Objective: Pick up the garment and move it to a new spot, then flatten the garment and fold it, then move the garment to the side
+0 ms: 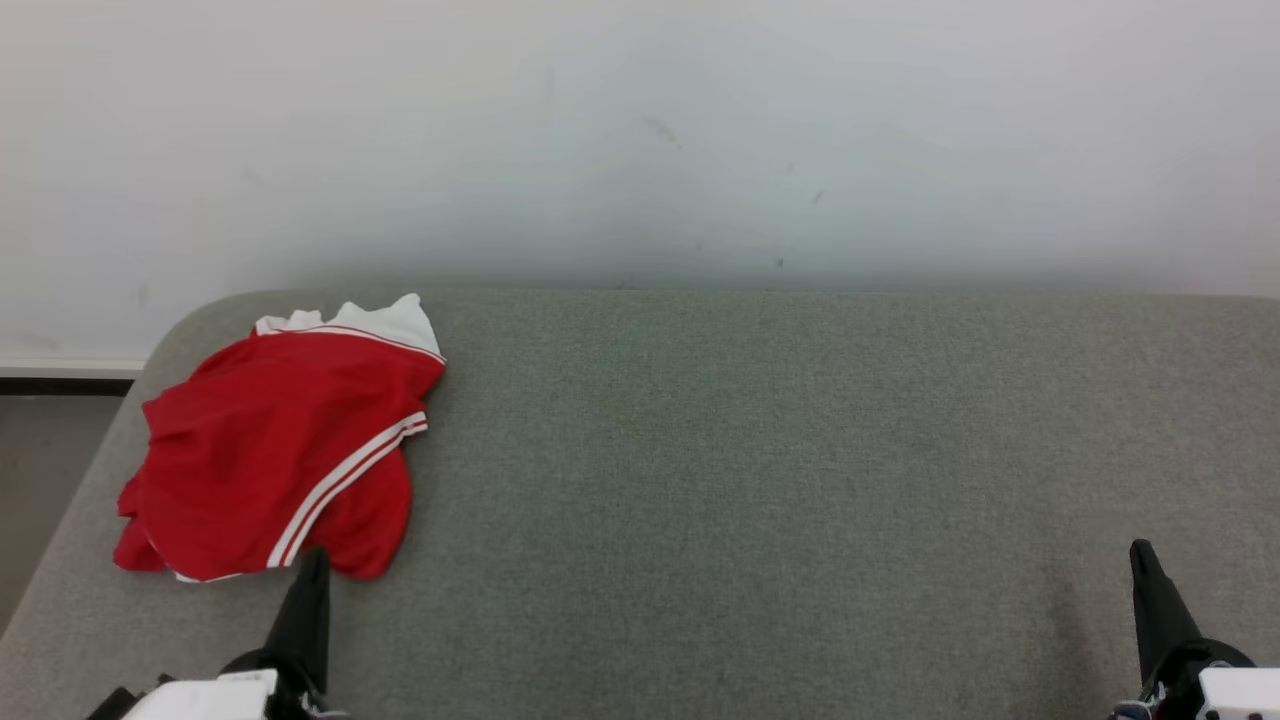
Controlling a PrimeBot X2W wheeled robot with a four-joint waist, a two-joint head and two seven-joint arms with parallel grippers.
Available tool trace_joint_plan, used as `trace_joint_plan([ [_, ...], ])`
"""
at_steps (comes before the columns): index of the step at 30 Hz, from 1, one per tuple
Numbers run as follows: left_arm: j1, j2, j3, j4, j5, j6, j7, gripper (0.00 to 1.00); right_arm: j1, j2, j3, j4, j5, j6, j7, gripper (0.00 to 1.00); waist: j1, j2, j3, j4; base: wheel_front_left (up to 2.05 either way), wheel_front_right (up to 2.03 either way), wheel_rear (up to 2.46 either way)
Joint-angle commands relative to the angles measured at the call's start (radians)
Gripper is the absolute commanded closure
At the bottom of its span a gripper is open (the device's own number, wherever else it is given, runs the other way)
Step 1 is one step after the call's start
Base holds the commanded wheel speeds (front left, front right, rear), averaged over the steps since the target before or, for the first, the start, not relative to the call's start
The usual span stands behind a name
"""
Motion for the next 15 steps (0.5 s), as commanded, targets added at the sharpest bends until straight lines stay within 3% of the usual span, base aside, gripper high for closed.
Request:
trace_joint_plan([
  [1,0.003,-0.002,-0.001,0.003,0.001,0.000,-0.001,1.00,0.003,0.002,0.001,0.003,0.000,0.000,-0.002,1.00,0.0000,0.0000,0.000,0.000,0.00,0.00,0.00],
  [2,0.006,-0.002,-0.003,0.006,0.002,0.000,-0.005,0.00,0.006,0.003,0.002,0.006,-0.001,0.000,-0.005,0.00,0.0000,0.0000,0.000,0.000,0.00,0.00,0.00],
  [8,0.010,-0.002,-0.024,-0.004,0.033,0.000,-0.037,0.00,0.016,0.002,0.014,-0.009,-0.058,0.000,-0.037,0.00,0.0000,0.0000,0.000,0.000,0.00,0.00,0.00],
  [15,0.015,-0.001,-0.042,-0.023,0.169,0.006,-0.070,0.00,0.024,-0.016,0.054,-0.047,-0.281,0.000,-0.071,0.00,0.0000,0.0000,0.000,-0.001,0.00,0.00,0.00],
])
